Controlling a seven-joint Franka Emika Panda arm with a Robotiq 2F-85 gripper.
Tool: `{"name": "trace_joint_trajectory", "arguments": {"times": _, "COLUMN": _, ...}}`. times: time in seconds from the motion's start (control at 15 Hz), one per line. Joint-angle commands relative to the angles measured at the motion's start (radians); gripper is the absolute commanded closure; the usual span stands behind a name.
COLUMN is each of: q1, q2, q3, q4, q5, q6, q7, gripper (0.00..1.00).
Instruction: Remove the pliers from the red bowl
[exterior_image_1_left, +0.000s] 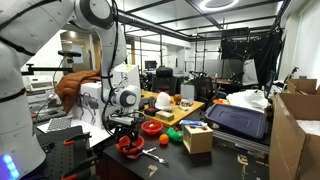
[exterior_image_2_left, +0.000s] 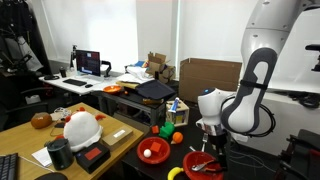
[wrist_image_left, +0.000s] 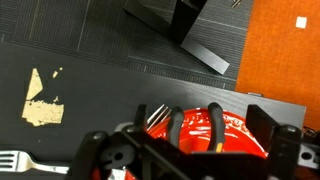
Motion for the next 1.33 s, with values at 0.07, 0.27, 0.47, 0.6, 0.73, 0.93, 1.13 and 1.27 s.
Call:
{"name": "trace_joint_trajectory", "arguments": {"times": 0.07, "q1": -0.041, "q2": 0.022, "q3": 0.033, "q4": 0.017, "q5": 0.024, "q6": -0.024, "q7": -0.029, "gripper": 0.0}}
{"name": "trace_joint_trajectory", "arguments": {"times": 0.27, "q1": -0.063, "q2": 0.034, "q3": 0.053, "q4": 0.02, "q5": 0.031, "q6": -0.025, "q7": -0.042, "gripper": 0.0}}
{"name": "trace_joint_trajectory", "arguments": {"times": 0.47, "q1": -0.079, "q2": 0.046, "q3": 0.07, "q4": 0.025, "q5": 0.036, "q6": -0.026, "q7": -0.053, "gripper": 0.0}}
{"name": "trace_joint_trajectory", "arguments": {"times": 0.6, "q1": -0.083, "q2": 0.051, "q3": 0.076, "q4": 0.029, "q5": 0.036, "q6": -0.026, "q7": -0.062, "gripper": 0.0}}
{"name": "trace_joint_trajectory", "arguments": {"times": 0.73, "q1": -0.084, "q2": 0.055, "q3": 0.079, "q4": 0.031, "q5": 0.036, "q6": -0.027, "q7": -0.062, "gripper": 0.0}}
{"name": "trace_joint_trajectory", "arguments": {"times": 0.93, "q1": -0.083, "q2": 0.059, "q3": 0.081, "q4": 0.033, "q5": 0.033, "q6": -0.028, "q7": -0.063, "gripper": 0.0}}
{"name": "trace_joint_trajectory", "arguments": {"times": 1.13, "q1": -0.081, "q2": 0.059, "q3": 0.08, "q4": 0.034, "q5": 0.031, "q6": -0.027, "q7": -0.062, "gripper": 0.0}}
{"name": "trace_joint_trajectory", "arguments": {"times": 1.27, "q1": -0.082, "q2": 0.059, "q3": 0.081, "q4": 0.035, "q5": 0.03, "q6": -0.029, "q7": -0.065, "gripper": 0.25}}
